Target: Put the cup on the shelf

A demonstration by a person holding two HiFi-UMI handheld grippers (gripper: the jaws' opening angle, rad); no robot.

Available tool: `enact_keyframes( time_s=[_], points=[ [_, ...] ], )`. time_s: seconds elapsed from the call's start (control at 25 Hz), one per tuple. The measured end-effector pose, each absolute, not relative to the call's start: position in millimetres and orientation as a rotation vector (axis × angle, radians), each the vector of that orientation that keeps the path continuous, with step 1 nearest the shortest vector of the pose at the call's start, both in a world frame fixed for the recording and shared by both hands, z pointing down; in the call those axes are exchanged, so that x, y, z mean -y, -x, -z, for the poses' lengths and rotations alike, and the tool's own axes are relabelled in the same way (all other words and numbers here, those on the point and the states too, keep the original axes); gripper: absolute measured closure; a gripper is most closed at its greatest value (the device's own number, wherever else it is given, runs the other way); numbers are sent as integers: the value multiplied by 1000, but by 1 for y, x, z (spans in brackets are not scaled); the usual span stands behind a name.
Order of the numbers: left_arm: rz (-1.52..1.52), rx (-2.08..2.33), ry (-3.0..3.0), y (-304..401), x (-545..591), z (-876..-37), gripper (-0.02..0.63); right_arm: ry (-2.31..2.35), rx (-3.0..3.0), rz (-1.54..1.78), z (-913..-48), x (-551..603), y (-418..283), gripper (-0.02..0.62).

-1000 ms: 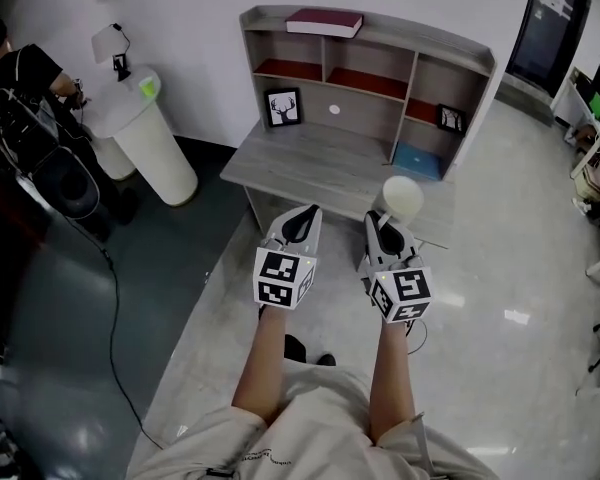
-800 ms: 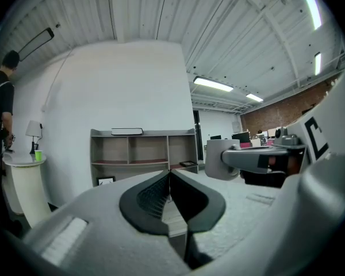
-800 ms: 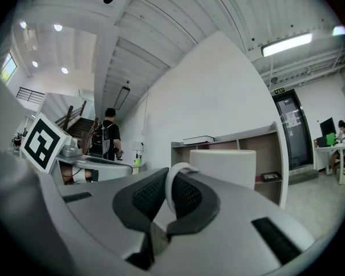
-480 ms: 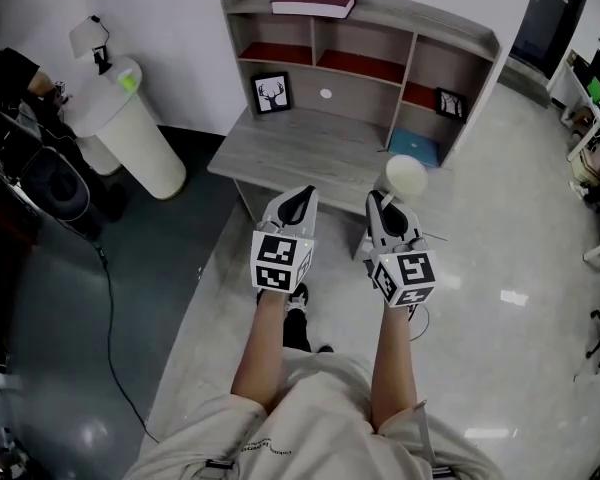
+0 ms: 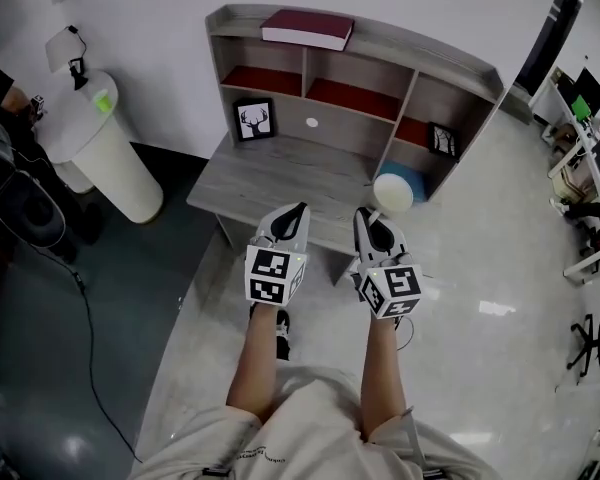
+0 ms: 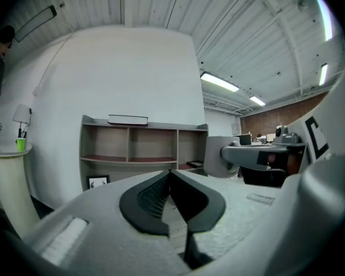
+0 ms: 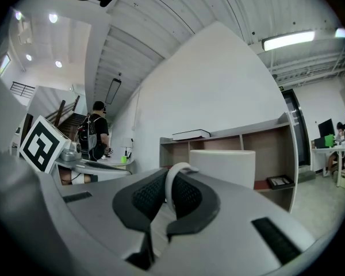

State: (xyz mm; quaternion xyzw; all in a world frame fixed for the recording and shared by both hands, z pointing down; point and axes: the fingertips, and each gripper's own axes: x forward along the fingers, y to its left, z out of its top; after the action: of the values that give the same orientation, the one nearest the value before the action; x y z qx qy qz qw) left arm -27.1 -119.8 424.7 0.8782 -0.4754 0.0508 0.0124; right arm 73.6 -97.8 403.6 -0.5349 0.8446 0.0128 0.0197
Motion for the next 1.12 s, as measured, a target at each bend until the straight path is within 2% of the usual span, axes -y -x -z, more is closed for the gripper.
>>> enact_keyframes(
  time_s=[0.64,1.12],
  points=[
    [-64,1181,-2766,15,255,-423,597,1820,-2550,-66,-396,223,-62,577],
    [-146,1028,-2759,36,316,-464,597,1945,-2472,4,-437,284,-46,577]
  ],
)
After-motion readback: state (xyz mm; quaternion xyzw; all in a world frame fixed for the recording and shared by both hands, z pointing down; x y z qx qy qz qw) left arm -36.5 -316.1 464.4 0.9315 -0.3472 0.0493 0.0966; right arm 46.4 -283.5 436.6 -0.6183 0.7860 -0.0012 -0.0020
